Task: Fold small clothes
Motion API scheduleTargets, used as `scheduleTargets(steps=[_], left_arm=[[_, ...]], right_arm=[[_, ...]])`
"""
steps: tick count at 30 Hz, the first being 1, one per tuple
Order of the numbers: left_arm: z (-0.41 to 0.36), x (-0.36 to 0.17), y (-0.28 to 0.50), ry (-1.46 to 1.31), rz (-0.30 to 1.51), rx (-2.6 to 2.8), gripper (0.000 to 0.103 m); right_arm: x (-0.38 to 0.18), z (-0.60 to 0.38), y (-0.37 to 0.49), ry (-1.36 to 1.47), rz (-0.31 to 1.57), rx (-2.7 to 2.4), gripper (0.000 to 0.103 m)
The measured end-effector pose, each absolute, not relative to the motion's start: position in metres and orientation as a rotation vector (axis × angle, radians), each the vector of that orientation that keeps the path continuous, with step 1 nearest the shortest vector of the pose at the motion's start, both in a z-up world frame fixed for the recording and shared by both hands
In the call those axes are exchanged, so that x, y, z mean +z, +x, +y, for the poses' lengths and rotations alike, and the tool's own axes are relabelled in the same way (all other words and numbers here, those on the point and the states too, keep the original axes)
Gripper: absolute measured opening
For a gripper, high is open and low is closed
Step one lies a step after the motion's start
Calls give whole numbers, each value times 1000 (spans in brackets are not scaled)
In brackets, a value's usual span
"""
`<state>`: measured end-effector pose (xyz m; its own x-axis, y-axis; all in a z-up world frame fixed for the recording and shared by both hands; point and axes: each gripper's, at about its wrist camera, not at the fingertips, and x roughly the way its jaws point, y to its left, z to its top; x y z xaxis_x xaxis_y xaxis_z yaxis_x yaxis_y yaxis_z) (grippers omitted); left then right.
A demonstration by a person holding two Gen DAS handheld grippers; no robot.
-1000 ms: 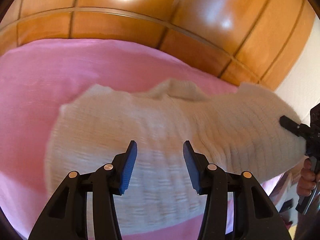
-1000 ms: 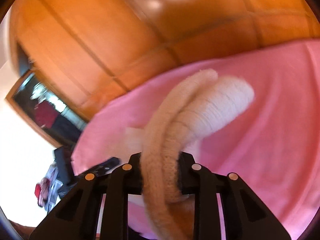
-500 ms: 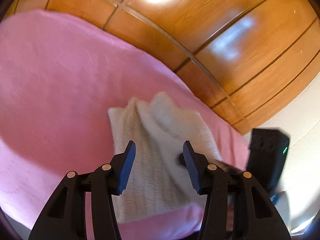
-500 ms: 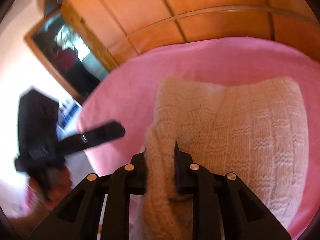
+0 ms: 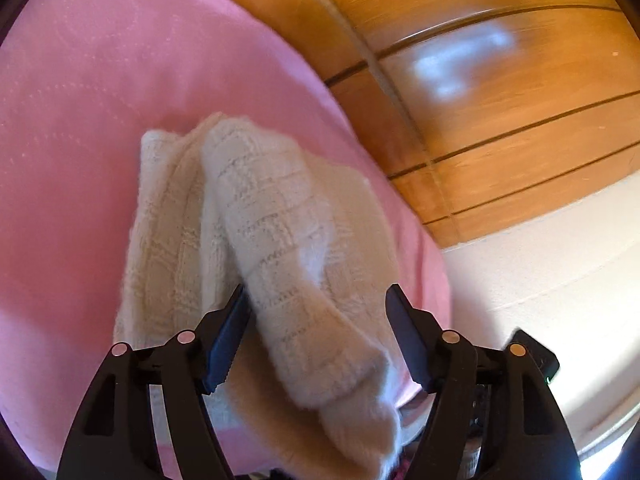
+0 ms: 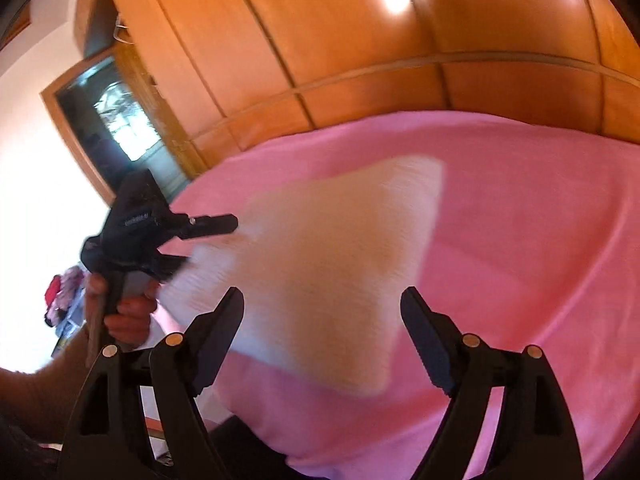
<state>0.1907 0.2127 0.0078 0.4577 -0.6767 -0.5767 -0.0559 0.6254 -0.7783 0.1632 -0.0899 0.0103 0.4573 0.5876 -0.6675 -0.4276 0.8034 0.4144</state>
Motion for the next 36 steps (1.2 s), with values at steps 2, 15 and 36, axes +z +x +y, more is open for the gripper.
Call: scheduleTargets(steps=[2, 15, 36], left_arm=[[200, 10, 196, -757, 1048, -409, 38], [151, 4, 185, -57, 964, -52, 21], [161, 26, 157, -36, 849, 29, 60]], right_arm=[[1, -86, 163, 184, 908, 631, 80], [-64, 20, 153, -45, 970, 736, 79], [19, -32, 237, 92, 866, 603, 79]])
